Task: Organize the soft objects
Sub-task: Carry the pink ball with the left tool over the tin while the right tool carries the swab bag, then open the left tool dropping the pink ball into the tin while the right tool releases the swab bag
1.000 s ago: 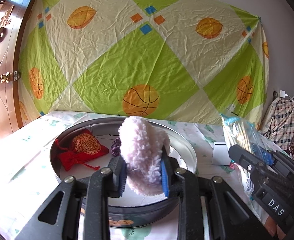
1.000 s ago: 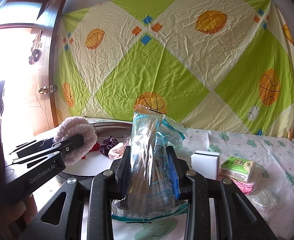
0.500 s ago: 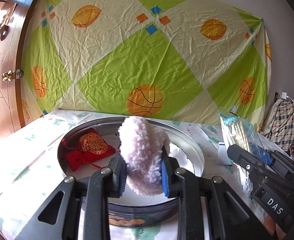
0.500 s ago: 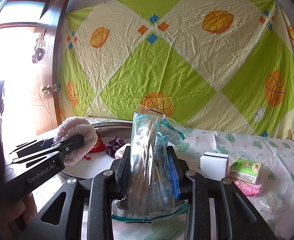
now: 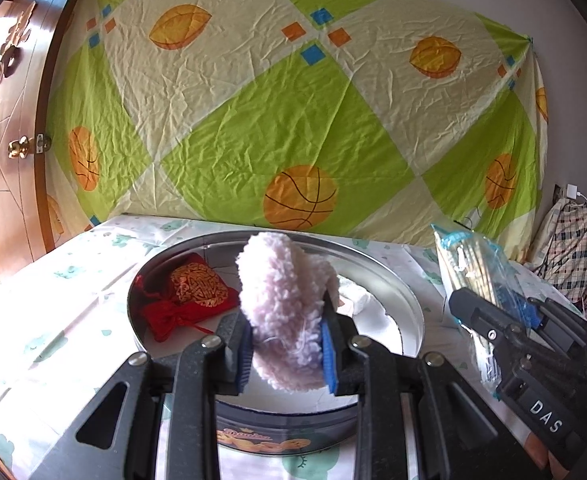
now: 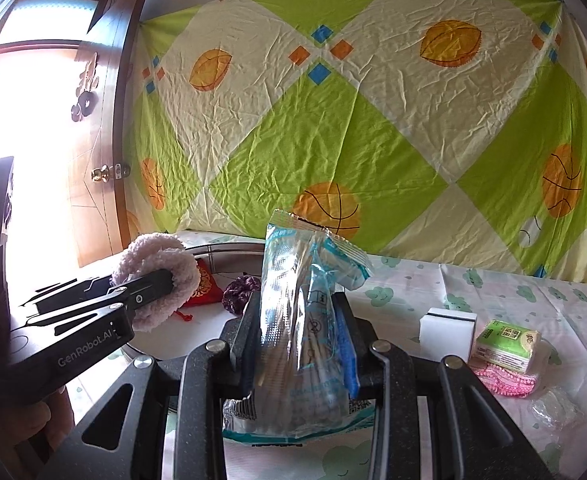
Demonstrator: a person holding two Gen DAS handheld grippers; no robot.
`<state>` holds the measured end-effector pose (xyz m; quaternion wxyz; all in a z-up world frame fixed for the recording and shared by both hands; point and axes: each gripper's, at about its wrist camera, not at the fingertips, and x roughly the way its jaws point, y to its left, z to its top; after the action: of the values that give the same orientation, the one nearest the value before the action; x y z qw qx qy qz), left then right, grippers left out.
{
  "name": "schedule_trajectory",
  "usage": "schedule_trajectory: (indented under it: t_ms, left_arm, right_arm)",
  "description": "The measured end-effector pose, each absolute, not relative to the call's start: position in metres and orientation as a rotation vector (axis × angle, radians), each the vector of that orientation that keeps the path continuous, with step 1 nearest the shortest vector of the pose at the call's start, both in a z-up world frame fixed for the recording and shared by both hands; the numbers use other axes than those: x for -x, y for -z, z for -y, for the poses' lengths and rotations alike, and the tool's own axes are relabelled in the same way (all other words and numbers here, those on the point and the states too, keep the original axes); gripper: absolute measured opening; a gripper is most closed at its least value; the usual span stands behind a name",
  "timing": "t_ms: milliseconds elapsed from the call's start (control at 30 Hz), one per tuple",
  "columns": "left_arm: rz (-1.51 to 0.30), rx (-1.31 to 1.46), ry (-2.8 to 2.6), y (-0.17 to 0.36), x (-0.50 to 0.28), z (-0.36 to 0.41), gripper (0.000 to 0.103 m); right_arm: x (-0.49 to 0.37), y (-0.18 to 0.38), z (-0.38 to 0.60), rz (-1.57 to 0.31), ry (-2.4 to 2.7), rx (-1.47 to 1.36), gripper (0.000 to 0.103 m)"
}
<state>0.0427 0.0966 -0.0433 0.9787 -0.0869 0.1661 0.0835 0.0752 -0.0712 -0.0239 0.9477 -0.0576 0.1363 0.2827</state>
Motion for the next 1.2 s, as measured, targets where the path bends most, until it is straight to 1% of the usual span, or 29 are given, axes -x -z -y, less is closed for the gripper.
schedule_trajectory:
  t_ms: [400, 667, 1033, 1200]
  left_arm:
    - [-0.396, 0.159, -0.211, 0.042, -0.055, -0.113, 0.026]
    - [-0.458, 0.167, -0.206, 0.041, -0.071, -0.128, 0.026]
    - [-0.542, 0.155, -0.195, 0.04, -0.095, -0.144, 0.026]
    - [-0.597, 0.18, -0.158, 0.038, -0.108, -0.152, 0.026]
  right_arm:
    - [-0.084, 0.025, 0.05, -0.297, -0.606, 0.154, 0.036]
    - [-0.105, 0.01, 0.037, -0.331, -0.632, 0.155, 0.036]
    - [-0.138, 0.003, 0.009, -0.404, -0.662, 0.174, 0.036]
    - [-0.159, 0.009, -0.007, -0.482, -0.67, 0.187, 0.036]
